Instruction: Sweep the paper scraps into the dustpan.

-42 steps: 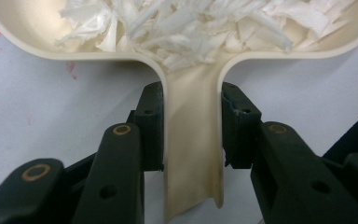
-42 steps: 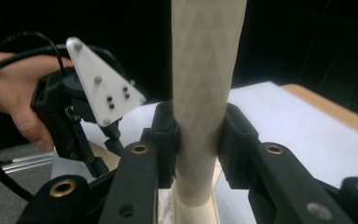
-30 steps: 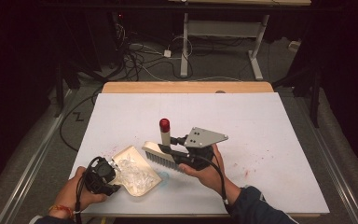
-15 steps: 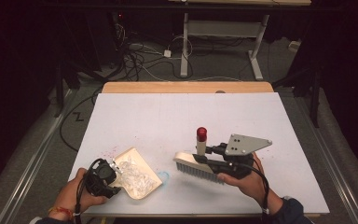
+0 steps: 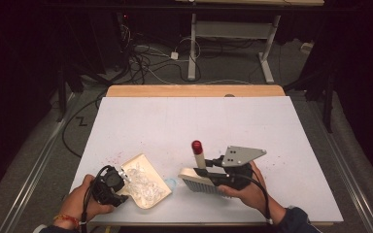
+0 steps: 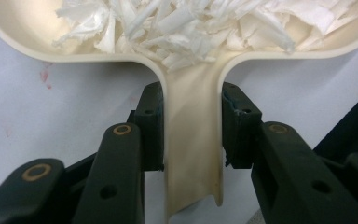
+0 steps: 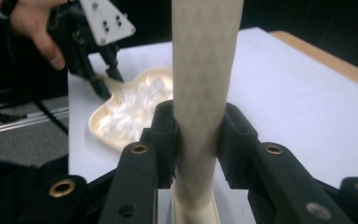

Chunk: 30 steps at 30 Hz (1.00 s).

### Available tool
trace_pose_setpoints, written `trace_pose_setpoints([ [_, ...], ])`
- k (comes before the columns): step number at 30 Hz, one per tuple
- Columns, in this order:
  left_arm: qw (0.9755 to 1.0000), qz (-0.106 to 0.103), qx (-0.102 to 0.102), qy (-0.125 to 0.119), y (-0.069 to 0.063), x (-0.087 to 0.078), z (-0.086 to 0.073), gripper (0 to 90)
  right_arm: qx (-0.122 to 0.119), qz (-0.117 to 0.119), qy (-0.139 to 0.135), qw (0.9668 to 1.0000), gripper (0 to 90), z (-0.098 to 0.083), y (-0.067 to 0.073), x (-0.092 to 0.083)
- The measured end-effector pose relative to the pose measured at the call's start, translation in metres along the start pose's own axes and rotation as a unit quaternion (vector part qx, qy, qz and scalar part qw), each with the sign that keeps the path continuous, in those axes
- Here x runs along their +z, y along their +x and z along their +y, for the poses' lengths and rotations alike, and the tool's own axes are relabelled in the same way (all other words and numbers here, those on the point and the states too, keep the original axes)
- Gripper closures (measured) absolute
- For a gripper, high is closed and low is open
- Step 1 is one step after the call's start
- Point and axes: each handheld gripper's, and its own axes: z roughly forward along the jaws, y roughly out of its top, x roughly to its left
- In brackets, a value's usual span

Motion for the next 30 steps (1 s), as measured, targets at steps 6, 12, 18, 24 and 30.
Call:
trace_pose_setpoints([
  [6,1.0000,-0.001,0.001,-0.002,0.000,0.001,0.000,63.3,-0.011,-0.006,-0.028,0.9995,71.4,0.013,0.002,0.033],
  [12,1.0000,-0.001,0.000,-0.005,0.000,0.001,-0.001,63.3,-0.003,-0.001,-0.053,0.9986,71.4,0.022,0.002,0.029],
  [18,1.0000,0.001,-0.002,0.004,-0.003,0.000,0.001,63.2,-0.006,-0.046,-0.033,0.9984,71.4,0.018,0.004,0.019],
  [24,0.9999,0.000,-0.010,0.013,-0.005,-0.003,0.004,63.3,-0.022,-0.058,0.004,0.9981,71.4,0.009,0.021,0.022],
  [30,0.9997,-0.003,-0.013,0.019,-0.006,-0.005,0.003,63.3,-0.039,-0.040,0.010,0.9984,71.2,0.012,0.038,0.033],
])
